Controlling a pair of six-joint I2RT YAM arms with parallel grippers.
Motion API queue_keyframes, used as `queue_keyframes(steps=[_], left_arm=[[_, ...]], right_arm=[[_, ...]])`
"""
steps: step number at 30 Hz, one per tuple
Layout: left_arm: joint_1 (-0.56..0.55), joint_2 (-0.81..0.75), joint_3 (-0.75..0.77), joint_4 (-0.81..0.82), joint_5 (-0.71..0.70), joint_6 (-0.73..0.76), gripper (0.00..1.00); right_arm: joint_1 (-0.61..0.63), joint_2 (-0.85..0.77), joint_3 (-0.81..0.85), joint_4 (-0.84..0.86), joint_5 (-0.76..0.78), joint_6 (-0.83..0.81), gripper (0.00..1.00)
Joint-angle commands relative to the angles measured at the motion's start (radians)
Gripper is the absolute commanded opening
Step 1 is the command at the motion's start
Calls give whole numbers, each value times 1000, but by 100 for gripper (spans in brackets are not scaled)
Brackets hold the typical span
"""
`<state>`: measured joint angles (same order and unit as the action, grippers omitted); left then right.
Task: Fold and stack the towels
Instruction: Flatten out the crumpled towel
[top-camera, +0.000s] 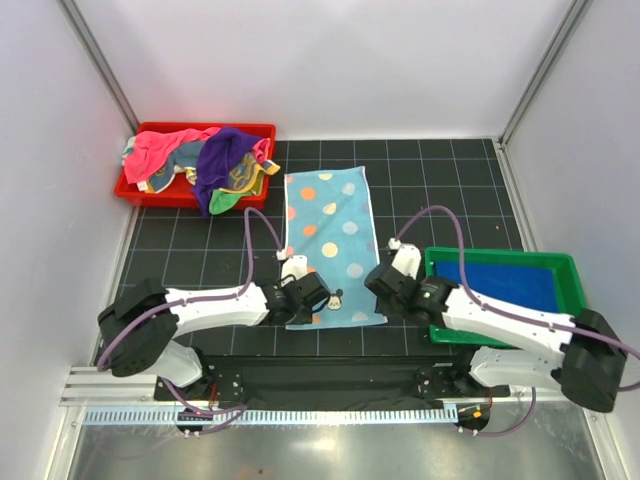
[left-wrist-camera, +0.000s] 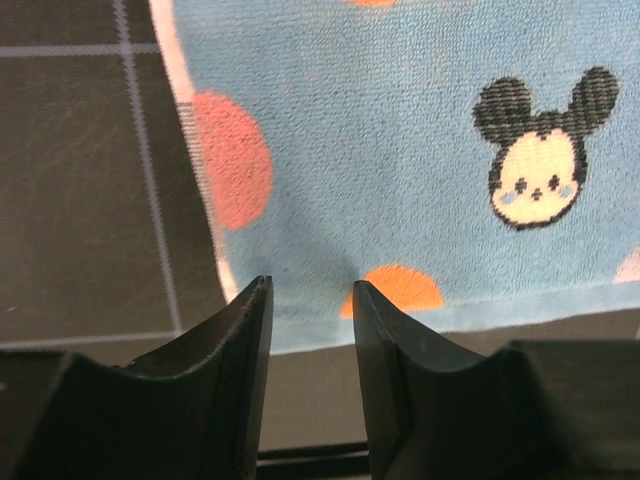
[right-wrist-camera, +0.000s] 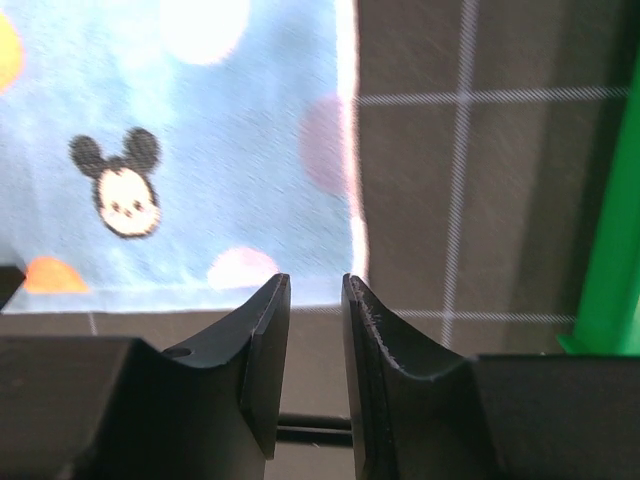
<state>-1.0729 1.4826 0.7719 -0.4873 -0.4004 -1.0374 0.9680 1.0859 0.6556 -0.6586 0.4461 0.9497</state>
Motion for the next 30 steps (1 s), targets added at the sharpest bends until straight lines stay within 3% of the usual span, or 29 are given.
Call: queue_keyframes(steps=[1, 8, 17, 24, 30], left_arm=[[-4, -71, 35, -83, -28, 17, 43], [33, -30, 161, -96, -45, 71, 46], [91, 111, 204, -24, 20, 106, 46], [90, 186, 181, 4, 41, 99, 45], [91, 151, 96, 35, 55, 85, 45]], right_arm=[[6, 112, 102, 80, 6, -78, 35], [-26, 337, 242, 91, -27, -137, 35], [-58, 463, 231, 114, -76, -141, 36], [-61, 523, 181, 126, -98, -91, 35], [-57, 450, 69, 111, -109, -37, 34]])
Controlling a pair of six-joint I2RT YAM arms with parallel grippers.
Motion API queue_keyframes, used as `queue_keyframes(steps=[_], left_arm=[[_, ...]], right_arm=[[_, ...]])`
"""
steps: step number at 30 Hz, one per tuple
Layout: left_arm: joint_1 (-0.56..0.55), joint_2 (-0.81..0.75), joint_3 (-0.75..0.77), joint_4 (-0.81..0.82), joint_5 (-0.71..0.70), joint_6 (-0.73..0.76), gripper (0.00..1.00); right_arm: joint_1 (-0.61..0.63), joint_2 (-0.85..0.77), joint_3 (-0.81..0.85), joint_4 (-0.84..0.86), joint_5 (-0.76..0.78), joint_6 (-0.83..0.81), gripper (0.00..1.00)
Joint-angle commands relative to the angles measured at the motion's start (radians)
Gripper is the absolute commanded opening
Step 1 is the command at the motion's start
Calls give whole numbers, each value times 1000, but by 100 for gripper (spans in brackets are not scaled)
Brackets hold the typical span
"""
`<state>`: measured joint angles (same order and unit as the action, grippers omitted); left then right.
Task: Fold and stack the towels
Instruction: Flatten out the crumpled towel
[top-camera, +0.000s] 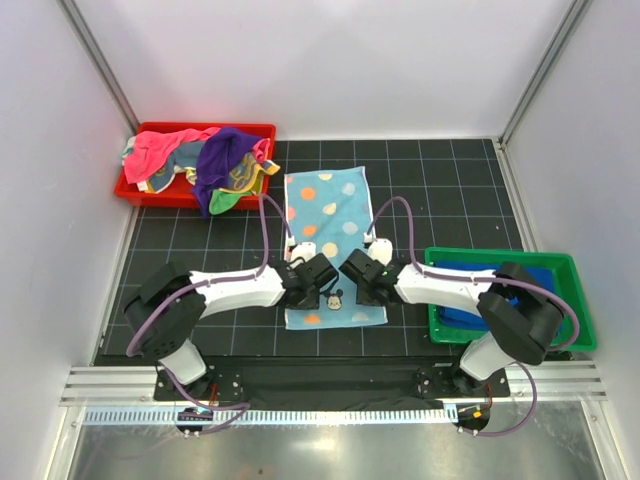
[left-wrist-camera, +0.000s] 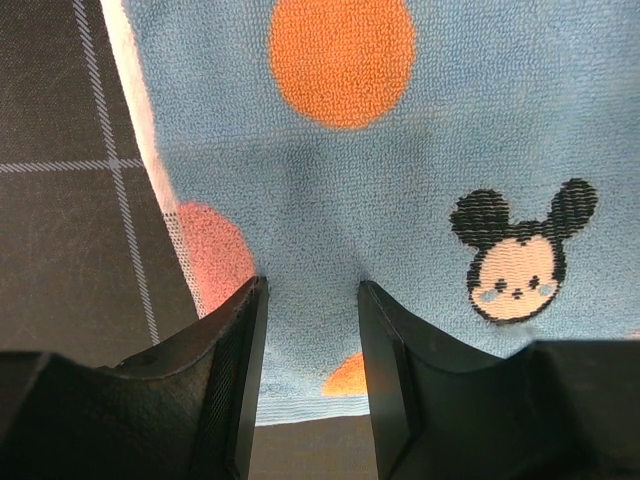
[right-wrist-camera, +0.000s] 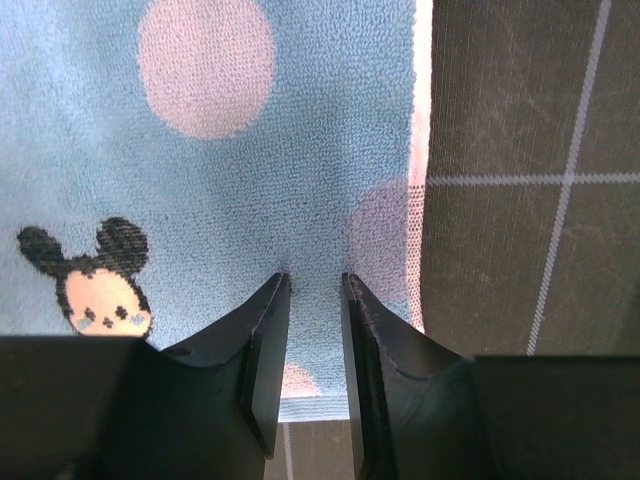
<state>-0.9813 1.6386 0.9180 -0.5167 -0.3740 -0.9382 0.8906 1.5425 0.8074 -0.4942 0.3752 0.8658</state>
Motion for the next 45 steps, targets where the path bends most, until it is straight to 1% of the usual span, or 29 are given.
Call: queue_keyframes(steps=[1, 4, 6, 9, 17, 23, 28, 30, 31, 32, 33, 34, 35, 36, 37, 38, 39, 40, 41, 42, 43, 44, 45], left_arm=[[-2, -16, -60, 64, 36, -14, 45], [-5, -39, -88, 67, 55, -13, 45], [-11, -48, -100, 66, 63, -13, 45], [-25, -63, -111, 61, 72, -22, 44], [-102, -115, -174, 50, 66, -100, 44], [-161, -174, -220, 35, 53, -160, 44], [-174, -236, -185, -28, 18, -162, 45], [-172, -261, -122, -57, -5, -140, 48], [-156, -278, -90, -101, -23, -128, 48], [-143, -287, -59, -120, -26, -101, 48], [-125, -293, 5, -138, -28, -84, 49], [-103, -304, 33, -153, -22, -64, 50], [-45, -306, 59, -160, -14, -47, 50], [-16, -307, 120, -160, -3, -6, 51], [15, -300, 149, -158, 9, 21, 52], [89, -274, 185, -157, 27, 44, 52], [125, -251, 255, -158, 38, 102, 52], [165, -226, 295, -157, 46, 136, 53], [194, -164, 329, -151, 35, 166, 54], [264, -130, 366, -152, 40, 209, 55], [292, -96, 440, -145, 46, 241, 55], [315, -53, 471, -128, 43, 272, 55], [363, 28, 514, -112, 34, 297, 55]], right_arm=[[21, -48, -91, -63, -41, 52, 34], [21, -103, -122, -101, -70, 53, 35], [21, -107, -114, -164, -73, 52, 36], [25, -111, -111, -216, -108, 48, 33], [47, -202, -160, -248, -130, 56, 33], [93, -269, -185, -273, -137, 87, 33], [102, -327, -153, -296, -119, 88, 34], [102, -341, -117, -314, -87, 70, 38], [102, -343, -64, -334, -70, 61, 39], [96, -340, -32, -346, -47, 50, 40], [90, -334, 4, -354, -26, 15, 42], [71, -326, 69, -356, -19, -8, 44], [48, -306, 102, -353, -22, -33, 45], [-20, -291, 133, -343, -30, -89, 45], [-62, -273, 192, -321, -79, -118, 45], [-105, -230, 219, -304, -103, -146, 45], [-196, -208, 245, -287, -131, -203, 45], [-232, -181, 306, -256, -149, -226, 45], [-266, -115, 338, -245, -150, -252, 45], [-312, -82, 373, -235, -150, -276, 45], [-332, -41, 442, -206, -154, -324, 45], [-349, -10, 469, -184, -160, -341, 45], [-367, 58, 495, -161, -170, -353, 45]])
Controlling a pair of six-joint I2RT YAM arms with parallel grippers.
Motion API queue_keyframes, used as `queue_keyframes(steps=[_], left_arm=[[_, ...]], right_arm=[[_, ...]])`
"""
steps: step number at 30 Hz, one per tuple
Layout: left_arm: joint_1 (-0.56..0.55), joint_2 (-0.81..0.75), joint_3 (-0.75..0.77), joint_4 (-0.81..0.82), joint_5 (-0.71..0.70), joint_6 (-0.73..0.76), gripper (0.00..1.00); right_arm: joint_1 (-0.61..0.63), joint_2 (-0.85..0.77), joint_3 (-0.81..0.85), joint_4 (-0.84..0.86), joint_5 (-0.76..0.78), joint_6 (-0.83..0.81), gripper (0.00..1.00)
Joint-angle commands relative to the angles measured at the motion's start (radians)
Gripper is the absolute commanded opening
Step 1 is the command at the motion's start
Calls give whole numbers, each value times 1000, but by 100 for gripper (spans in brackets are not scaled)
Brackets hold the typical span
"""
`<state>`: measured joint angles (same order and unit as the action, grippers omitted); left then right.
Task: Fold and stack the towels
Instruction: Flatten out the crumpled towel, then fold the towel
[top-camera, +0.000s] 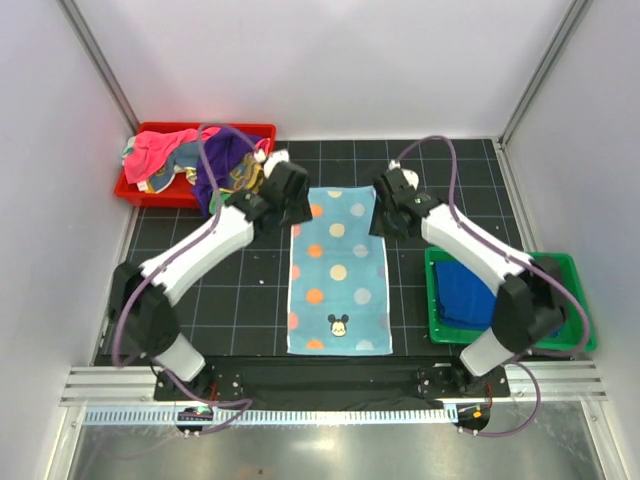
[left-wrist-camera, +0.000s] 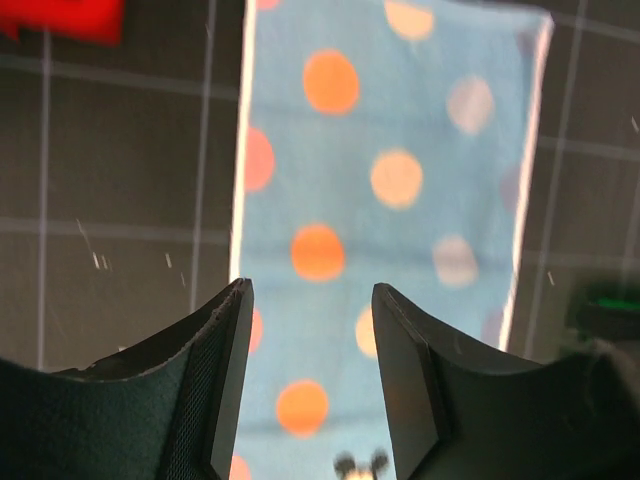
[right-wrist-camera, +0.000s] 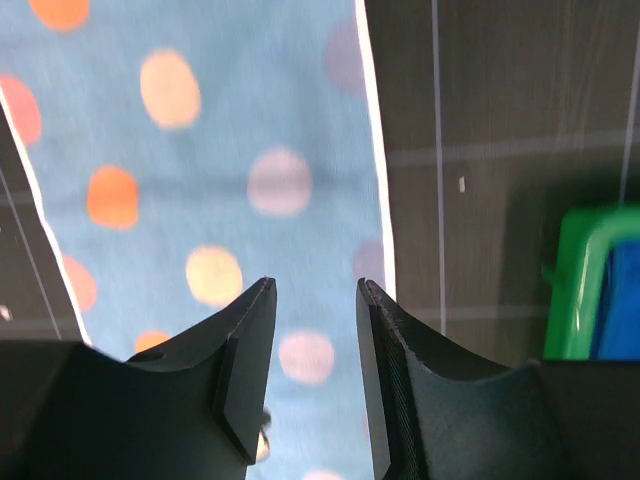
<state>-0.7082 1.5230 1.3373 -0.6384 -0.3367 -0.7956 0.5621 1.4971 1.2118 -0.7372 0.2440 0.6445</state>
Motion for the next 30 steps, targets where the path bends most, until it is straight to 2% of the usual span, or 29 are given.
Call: queue_keyframes(steps=[1, 6, 12, 16, 22, 30], left_arm=[[107, 196, 136, 16, 2, 215, 55], [180, 478, 396, 71, -16, 338, 55], [268, 666, 591, 92, 25, 383, 57], [299, 772, 654, 109, 71, 398, 56], [314, 827, 640, 174, 102, 395, 56], [320, 885, 640, 240, 140, 365, 53]], right_arm=[[-85, 135, 139, 125, -52, -147, 45], [-201, 320, 271, 271, -130, -155, 43], [-289, 578, 500, 321, -175, -160, 43], [-315, 724, 632, 323, -225, -143, 41], [-318, 778, 632, 400, -230, -108, 41], [-318, 818, 640, 421, -278, -88, 41]])
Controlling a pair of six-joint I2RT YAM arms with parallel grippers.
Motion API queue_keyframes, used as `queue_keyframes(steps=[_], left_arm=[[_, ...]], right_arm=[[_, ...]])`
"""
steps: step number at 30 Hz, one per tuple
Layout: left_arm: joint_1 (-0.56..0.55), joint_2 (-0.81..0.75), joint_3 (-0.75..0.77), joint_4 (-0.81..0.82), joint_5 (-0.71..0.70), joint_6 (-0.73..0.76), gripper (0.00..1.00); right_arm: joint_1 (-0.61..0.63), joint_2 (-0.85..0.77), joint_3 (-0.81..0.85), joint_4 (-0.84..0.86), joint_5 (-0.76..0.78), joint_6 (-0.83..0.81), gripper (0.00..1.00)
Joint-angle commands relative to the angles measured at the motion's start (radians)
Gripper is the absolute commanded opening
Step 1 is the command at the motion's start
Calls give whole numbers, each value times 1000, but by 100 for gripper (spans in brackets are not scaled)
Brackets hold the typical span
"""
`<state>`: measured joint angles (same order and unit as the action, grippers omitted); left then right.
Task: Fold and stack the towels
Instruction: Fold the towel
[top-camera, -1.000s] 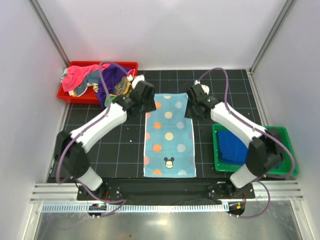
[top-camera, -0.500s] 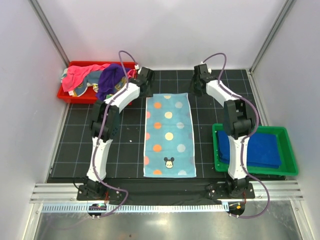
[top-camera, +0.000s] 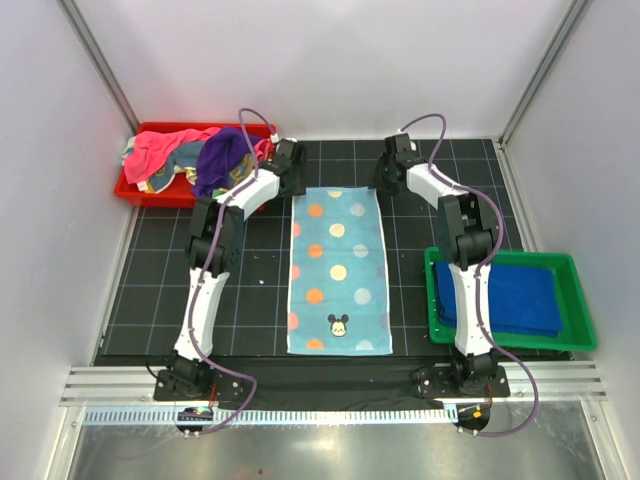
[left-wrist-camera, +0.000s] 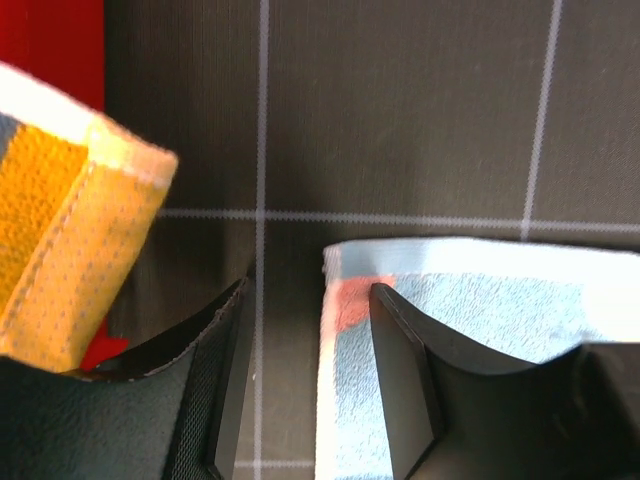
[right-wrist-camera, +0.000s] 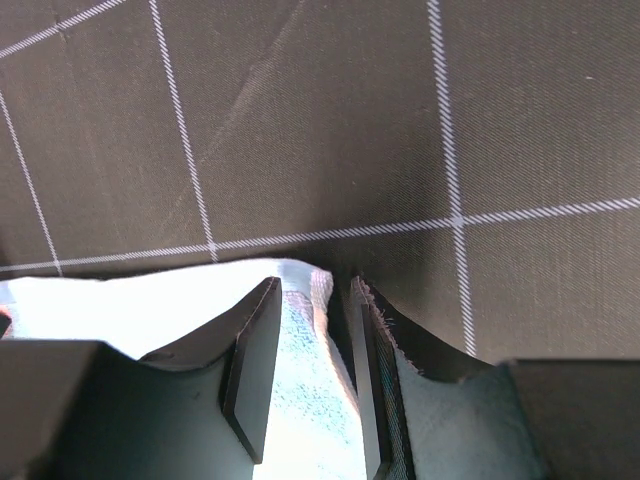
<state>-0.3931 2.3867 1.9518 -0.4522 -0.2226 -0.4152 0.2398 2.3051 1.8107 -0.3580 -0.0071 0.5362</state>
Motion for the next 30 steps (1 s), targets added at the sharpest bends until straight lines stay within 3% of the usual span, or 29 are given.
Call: queue_keyframes(steps=[1, 22, 30], left_arm=[[3, 28, 25, 58, 26, -19, 53], [3, 51, 2, 89, 78, -76, 39], [3, 39, -7, 75, 66, -80, 20]], right_arm=[[4, 16, 44, 40, -28, 24, 41], [4, 16, 10, 44, -14, 28, 37], [3, 10, 9, 40, -10, 19, 33]])
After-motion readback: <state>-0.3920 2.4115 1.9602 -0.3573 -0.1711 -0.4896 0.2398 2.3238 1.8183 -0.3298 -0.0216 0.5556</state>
